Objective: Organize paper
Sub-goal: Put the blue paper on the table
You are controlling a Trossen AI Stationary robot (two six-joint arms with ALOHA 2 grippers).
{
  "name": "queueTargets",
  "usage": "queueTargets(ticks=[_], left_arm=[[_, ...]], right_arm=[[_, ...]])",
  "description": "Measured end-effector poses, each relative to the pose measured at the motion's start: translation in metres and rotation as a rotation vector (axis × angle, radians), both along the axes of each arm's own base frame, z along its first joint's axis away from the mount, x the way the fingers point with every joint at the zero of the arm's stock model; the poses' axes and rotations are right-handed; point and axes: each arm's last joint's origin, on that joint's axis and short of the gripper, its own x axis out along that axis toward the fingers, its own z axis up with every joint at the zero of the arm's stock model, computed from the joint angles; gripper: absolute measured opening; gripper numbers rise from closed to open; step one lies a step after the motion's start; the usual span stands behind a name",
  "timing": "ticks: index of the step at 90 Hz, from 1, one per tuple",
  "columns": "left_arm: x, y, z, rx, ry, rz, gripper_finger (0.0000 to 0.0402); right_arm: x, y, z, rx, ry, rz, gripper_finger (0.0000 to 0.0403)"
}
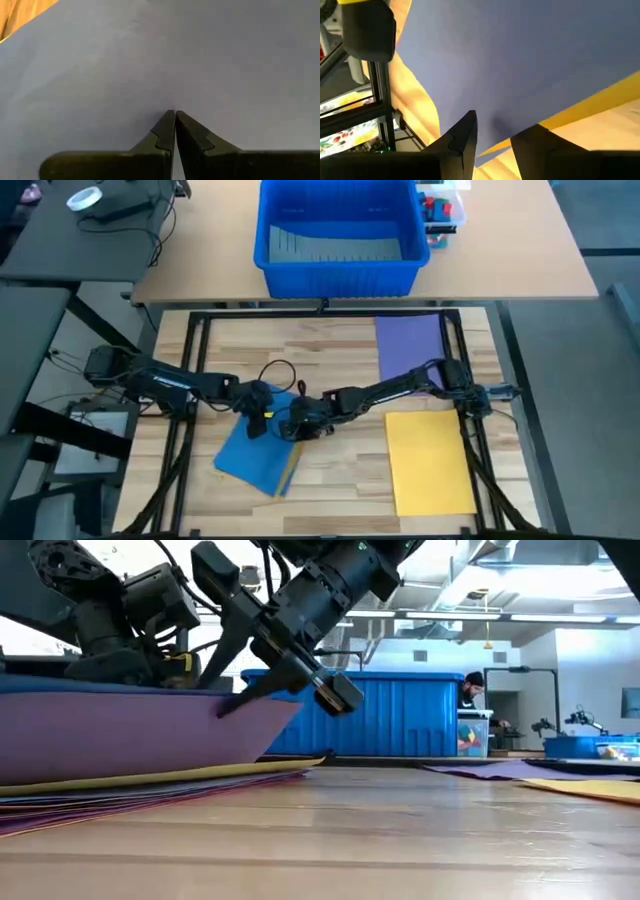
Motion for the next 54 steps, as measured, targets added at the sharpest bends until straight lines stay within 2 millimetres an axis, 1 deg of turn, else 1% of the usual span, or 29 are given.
queueTargets(ticks=[26, 40, 54], left_arm=[[0.0, 0.0, 0.0, 0.0, 0.002, -0.001, 0.0], [0.0, 0.0, 0.0, 0.001, 0.002, -0.001, 0.0], [0.0, 0.0, 0.0, 0.0, 0.002, -0.001, 0.0]], right_arm=[[0.001, -0.001, 0.002, 0.082, -0.015, 0.078, 0.0102], [0.004, -0.009, 0.005, 0.086, -0.07, 0.185, 0.0102], [0.005, -0.014, 0.003, 0.082, -0.076, 0.205, 0.0102]])
